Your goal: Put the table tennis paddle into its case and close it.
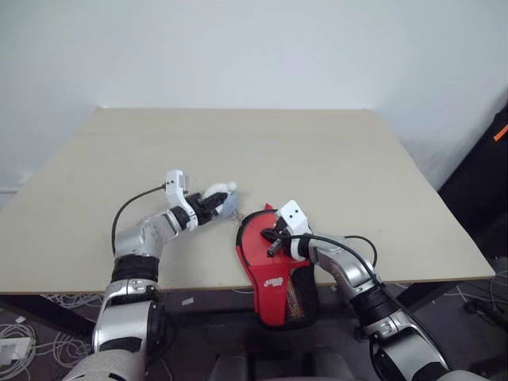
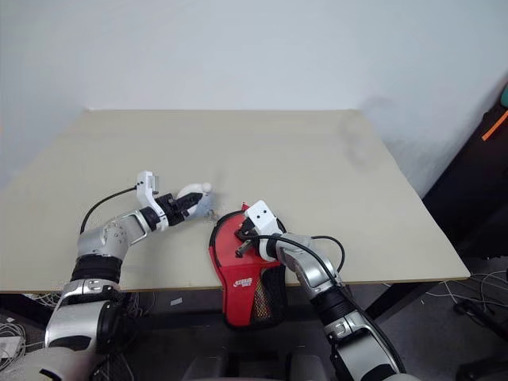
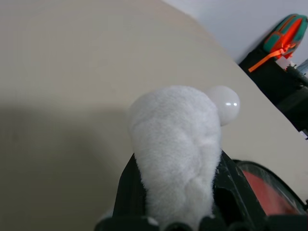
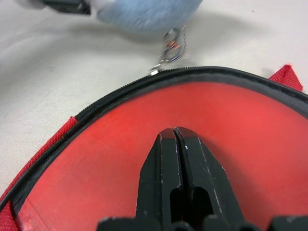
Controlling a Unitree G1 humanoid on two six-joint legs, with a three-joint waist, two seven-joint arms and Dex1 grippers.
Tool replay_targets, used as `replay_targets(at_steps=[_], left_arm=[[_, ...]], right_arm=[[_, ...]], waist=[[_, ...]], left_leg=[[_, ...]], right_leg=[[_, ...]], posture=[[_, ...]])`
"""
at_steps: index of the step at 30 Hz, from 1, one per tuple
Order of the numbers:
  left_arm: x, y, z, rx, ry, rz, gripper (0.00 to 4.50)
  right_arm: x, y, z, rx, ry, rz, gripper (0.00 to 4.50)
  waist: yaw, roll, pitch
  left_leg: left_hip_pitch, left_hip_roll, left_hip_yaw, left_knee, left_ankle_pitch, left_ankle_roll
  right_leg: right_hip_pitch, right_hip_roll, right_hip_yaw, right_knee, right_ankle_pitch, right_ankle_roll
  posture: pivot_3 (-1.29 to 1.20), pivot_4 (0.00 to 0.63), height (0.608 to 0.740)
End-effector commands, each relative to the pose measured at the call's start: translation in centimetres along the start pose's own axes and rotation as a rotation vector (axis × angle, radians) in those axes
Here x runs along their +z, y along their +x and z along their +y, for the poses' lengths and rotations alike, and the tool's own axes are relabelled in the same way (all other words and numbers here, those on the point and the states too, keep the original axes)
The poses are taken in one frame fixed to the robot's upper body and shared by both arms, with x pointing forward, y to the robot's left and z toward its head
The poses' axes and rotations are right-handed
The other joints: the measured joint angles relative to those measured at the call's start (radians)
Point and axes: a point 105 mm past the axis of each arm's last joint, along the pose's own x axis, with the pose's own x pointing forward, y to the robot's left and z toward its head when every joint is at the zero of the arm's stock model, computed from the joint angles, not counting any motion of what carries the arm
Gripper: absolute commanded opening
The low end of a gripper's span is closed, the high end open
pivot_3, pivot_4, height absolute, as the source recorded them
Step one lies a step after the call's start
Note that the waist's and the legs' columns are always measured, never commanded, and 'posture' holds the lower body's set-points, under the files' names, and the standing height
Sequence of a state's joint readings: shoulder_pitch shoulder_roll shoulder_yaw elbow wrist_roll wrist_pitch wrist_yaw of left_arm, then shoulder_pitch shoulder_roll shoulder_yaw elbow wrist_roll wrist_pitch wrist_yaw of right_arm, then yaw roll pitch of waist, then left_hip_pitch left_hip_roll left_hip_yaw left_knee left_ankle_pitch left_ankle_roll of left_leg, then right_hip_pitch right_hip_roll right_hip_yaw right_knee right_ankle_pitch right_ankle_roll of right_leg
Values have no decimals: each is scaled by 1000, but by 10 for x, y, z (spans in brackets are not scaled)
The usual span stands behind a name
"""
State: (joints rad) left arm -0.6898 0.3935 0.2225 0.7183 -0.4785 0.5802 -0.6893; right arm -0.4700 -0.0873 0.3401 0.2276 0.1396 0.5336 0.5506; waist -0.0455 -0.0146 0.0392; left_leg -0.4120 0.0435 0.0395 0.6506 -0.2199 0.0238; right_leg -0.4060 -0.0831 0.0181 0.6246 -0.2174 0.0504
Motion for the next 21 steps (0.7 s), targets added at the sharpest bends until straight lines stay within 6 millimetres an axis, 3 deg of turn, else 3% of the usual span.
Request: replay_targets(at_steps=[1,11,21], left_arm=[[35,6,-4,8,71,-98,546],[44,43,-31,-36,108,-121,546],[56,81,-83,-97,172,-145,546]], right_arm=[[-24,0,-2,-4,28,87,0],[-27,-1,3,36,14,102,0],[-26,-1,6,54,4,102,0]], waist=[[0,0,0],[1,0,0],[1,0,0]], left_leg=[[0,0,0,0,0,0],[0,0,0,0,0,0],[-1,-1,-1,1,0,0]], right_leg=[[0,0,0,0,0,0],[0,0,0,0,-1,1],[0,0,0,0,-2,4]], posture=[[0,0,740],[0,0,740],[0,0,740]])
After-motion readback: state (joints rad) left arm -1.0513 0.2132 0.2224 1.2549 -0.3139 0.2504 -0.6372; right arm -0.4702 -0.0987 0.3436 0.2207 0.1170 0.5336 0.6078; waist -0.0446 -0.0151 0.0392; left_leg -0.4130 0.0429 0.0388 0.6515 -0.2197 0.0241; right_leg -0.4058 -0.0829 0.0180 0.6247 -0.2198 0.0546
